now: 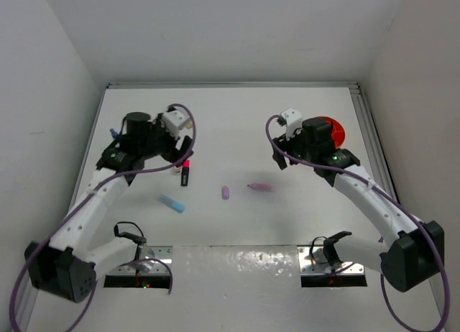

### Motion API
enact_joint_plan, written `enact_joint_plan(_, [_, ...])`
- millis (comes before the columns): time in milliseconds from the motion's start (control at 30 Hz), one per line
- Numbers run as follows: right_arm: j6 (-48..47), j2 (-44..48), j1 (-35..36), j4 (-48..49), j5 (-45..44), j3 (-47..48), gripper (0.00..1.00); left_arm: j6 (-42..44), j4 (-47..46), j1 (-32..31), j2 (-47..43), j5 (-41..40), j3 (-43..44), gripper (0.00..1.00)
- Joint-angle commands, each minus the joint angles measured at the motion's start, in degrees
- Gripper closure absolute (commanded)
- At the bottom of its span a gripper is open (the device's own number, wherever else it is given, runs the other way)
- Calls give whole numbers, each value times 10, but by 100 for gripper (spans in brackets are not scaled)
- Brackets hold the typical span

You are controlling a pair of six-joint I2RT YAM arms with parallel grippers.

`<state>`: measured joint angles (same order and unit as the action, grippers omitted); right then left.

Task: Sort the stationery into containers
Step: Pick up the pen cap from the center of the board.

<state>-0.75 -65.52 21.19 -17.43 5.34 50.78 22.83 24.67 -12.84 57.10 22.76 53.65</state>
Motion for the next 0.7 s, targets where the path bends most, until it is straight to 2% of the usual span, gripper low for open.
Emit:
enact_joint_plan(0, [-34, -1, 29, -46, -53, -21, 32, -50, 139, -74, 84, -21, 36, 31])
enact_joint_plan(33, [-26, -3, 32, -34, -53, -41, 37, -62, 142, -114, 102, -32, 43, 54])
enact_joint_plan(67, [-8, -6, 36, -13, -53, -52, 38, -85, 141, -134, 116, -45, 49, 57])
enact_joint_plan(100, [3, -6, 40, -1, -53, -64, 37, -97, 140, -152, 144, -47, 60, 57])
enact_joint_plan(133, [28, -6, 40, 14, -53, -88, 30, -111, 135, -187, 157, -47, 64, 54])
enact_joint_plan(233, [81, -6, 40, 72, -36, -136, 21, -180, 104, -247, 203, -50, 61, 44])
enact_joint_plan(333, [118, -12, 44, 97, -23, -159, 21, -288, 62, -281, 246, -93, 45, 47])
enact_joint_plan(467, [155, -22, 60, 95, -38, -172, 22, -374, 54, -280, 320, -179, 54, 47])
enact_joint_plan(533, [167, -15, 72, 104, -52, -187, 22, -407, 62, -271, 351, -194, 74, 47])
enact_joint_plan(667, [181, 3, 90, 126, -74, -212, 22, -418, 48, -278, 393, -212, 96, 46])
